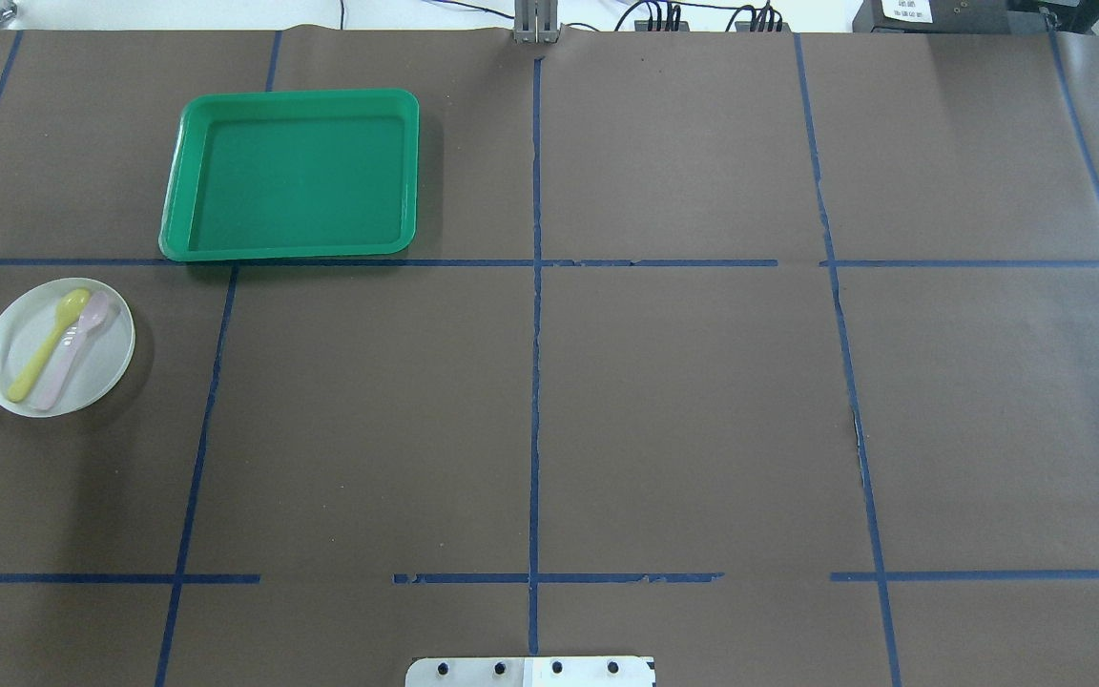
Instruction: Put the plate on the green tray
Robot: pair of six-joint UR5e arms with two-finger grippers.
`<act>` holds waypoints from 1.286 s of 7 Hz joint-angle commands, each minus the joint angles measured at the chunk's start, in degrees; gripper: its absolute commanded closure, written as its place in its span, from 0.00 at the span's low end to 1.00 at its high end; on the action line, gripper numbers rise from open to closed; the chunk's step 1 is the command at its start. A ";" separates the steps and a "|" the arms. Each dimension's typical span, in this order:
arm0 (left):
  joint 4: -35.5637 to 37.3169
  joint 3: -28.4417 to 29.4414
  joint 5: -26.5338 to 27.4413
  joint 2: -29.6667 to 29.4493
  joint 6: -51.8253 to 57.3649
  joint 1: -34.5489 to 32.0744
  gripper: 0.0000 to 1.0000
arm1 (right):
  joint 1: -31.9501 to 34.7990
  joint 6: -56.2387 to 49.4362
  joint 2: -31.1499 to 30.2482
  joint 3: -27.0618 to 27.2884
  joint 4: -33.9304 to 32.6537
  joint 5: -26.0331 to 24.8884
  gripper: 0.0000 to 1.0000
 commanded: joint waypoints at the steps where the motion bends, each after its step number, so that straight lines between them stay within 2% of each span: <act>1: -1.73 4.76 0.21 -4.14 -3.53 4.18 0.00 | 0.00 0.00 0.00 0.00 0.00 0.00 0.00; 3: -1.73 5.83 3.54 -5.74 -3.62 7.16 0.00 | 0.00 0.00 0.00 0.00 0.09 0.00 0.00; 5: -1.73 6.54 3.55 -6.44 -3.53 9.63 0.03 | 0.00 0.00 0.00 0.00 0.00 0.00 0.00; 9: -3.40 8.30 3.55 -6.45 -3.36 10.87 0.41 | 0.00 0.00 0.00 -0.09 0.00 0.00 0.00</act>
